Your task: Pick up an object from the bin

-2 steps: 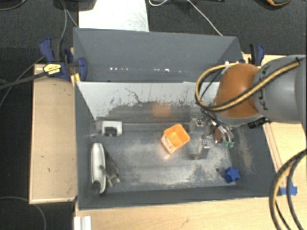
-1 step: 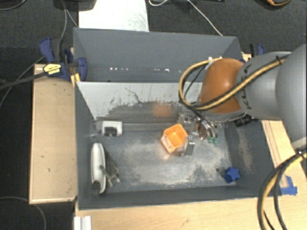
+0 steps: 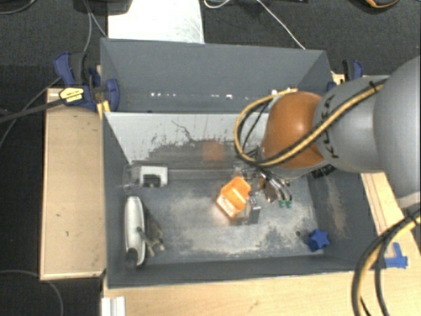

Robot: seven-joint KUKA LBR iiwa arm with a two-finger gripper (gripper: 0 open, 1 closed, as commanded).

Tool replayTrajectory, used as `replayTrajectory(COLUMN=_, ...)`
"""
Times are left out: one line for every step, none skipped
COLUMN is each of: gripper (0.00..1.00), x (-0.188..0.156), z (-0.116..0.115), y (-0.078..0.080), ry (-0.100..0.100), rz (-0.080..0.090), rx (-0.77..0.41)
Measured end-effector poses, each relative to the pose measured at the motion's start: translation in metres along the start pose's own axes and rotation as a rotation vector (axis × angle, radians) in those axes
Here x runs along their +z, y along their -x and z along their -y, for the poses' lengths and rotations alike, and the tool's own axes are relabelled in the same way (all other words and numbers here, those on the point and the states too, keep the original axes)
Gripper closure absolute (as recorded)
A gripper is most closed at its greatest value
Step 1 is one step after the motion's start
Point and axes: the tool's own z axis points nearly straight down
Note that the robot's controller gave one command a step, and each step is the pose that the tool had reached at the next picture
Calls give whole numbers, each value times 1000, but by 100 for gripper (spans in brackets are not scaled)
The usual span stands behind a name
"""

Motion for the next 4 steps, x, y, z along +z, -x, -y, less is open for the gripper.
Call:
replayTrajectory(gripper=0, x=0, z=2, y=4, ry=1, rz=0, rx=-37)
replayTrajectory(gripper=0, x=0, z=-2, y=9, ry=1, rz=6, rx=-12)
replayTrajectory(gripper=0, x=0, z=0, y=5, ry=1, rz=2, rx=-23)
replayTrajectory(gripper=100, x=-1, z=-10, y=18, ry=0, rz=12, rx=-184)
